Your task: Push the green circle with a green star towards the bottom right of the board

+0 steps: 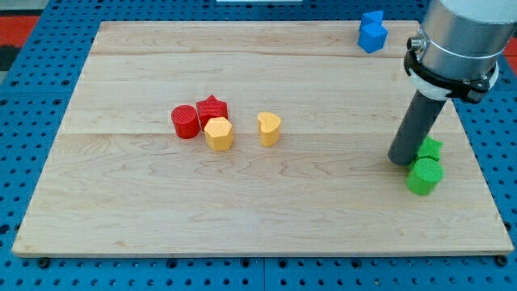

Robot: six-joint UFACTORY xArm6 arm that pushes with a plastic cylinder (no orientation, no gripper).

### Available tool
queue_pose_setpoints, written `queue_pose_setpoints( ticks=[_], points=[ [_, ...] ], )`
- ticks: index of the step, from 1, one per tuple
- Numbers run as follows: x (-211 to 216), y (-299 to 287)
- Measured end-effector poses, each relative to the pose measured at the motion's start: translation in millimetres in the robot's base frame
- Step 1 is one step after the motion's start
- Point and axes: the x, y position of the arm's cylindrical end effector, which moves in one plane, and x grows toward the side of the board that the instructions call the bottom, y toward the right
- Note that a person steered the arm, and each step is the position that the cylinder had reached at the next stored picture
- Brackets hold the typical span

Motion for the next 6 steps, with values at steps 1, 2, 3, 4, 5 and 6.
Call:
queue_pose_setpoints(
  ticks=[1,2,3,4,5,6],
  points=[
    [-40,-13],
    [-70,-12],
    [-68,16],
    [-49,30],
    [-20,31],
    [6,31]
  ],
)
